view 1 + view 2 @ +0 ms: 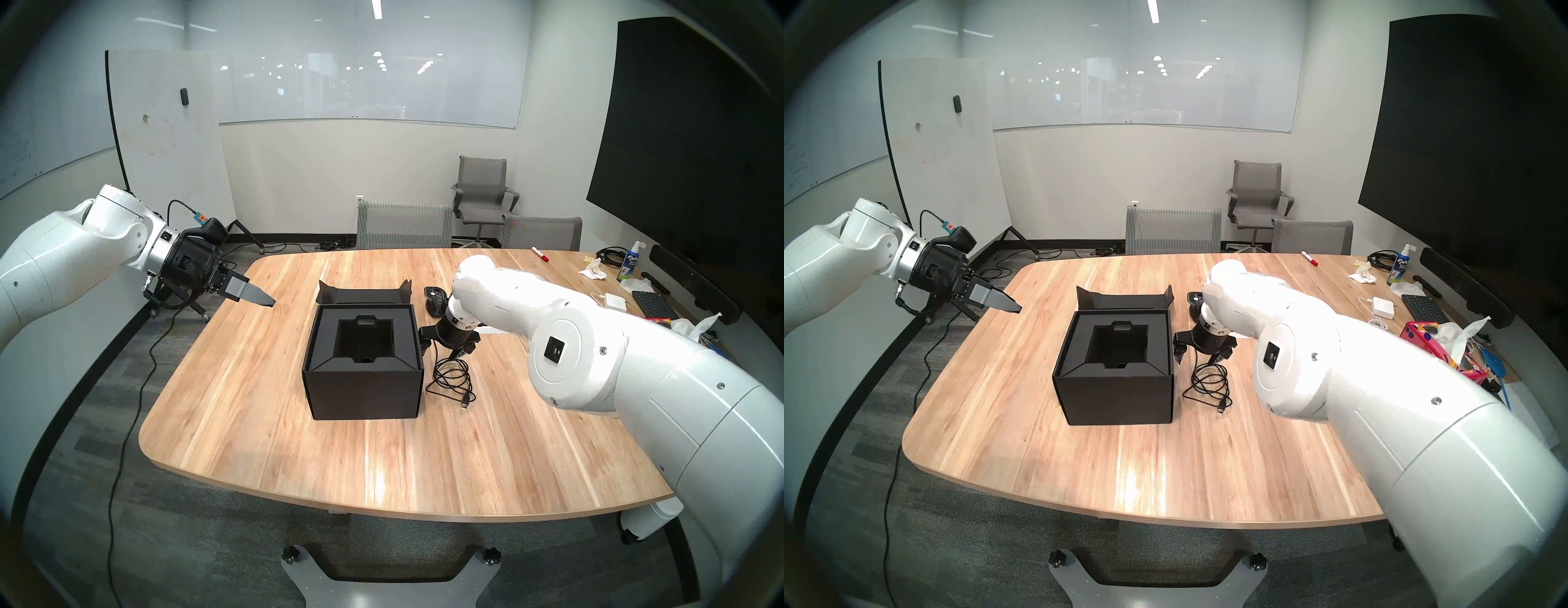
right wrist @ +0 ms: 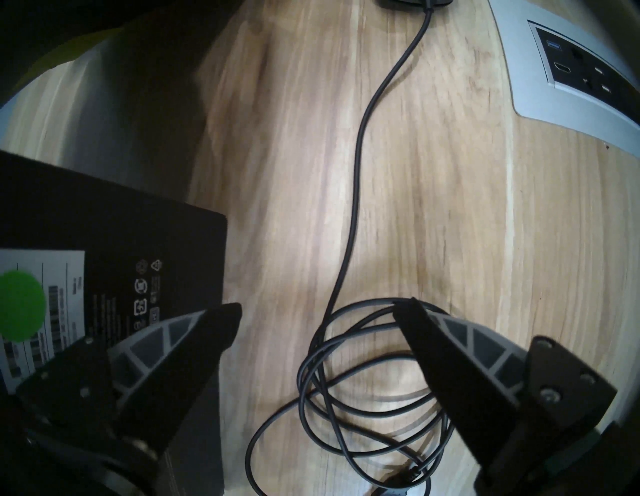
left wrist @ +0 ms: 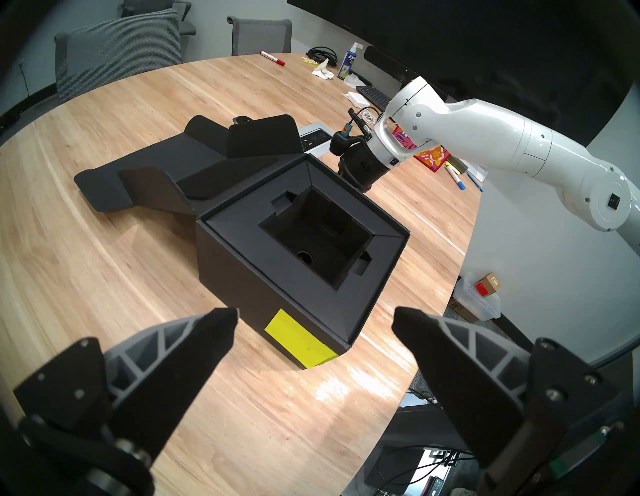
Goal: Open the box and place the mouse inside
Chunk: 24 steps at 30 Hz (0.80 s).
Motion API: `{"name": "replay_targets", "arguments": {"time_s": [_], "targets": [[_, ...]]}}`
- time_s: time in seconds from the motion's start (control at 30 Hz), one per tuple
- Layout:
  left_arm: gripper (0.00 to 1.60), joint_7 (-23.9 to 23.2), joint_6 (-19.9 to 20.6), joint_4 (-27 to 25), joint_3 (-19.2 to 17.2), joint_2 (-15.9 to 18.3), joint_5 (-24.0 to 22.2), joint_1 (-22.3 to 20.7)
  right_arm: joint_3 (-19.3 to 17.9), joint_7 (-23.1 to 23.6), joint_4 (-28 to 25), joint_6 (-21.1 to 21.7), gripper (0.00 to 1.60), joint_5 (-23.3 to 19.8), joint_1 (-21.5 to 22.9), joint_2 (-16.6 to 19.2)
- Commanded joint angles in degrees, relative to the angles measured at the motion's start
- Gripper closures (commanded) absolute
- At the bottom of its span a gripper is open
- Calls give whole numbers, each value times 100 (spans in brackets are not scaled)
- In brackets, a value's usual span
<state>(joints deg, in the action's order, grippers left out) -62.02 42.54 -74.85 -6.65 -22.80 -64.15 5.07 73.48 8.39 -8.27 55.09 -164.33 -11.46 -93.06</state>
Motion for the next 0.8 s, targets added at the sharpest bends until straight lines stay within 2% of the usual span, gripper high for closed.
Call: {"name": "replay_targets", "arguments": {"time_s": [0.0, 0.77], "targets": [[0, -76, 8, -10, -82, -1, -34, -112, -16, -69, 18, -9, 0, -24, 207, -26], [0, -87, 10, -7, -78, -2, -33, -118, -249, -415, -554, -9, 0, -67, 727, -16]]}}
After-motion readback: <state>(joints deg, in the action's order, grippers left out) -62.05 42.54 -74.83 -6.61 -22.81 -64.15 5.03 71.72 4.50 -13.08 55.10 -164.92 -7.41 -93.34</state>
